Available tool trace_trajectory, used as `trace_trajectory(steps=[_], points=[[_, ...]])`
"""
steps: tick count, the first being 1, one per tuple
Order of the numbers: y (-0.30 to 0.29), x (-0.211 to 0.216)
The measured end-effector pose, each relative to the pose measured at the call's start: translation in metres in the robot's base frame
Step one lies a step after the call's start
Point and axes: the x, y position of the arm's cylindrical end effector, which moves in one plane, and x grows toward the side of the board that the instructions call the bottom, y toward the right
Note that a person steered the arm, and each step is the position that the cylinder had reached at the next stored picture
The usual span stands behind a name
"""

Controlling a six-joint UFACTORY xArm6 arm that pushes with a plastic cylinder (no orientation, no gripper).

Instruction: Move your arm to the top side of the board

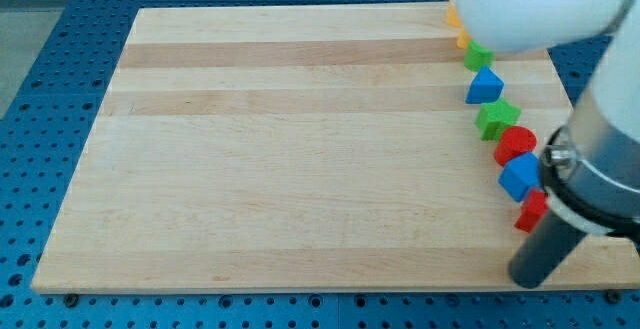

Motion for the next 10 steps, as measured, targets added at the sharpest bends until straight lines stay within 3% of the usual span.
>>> trace_trajectory(steps=[2,4,5,7,8,9,10], points=[[0.081,-0.013],[0.058,-0.073],[0.076,-0.074],[0.106,-0.265],[0.097,-0.313],[0.056,-0.318],[0.056,-0.315]])
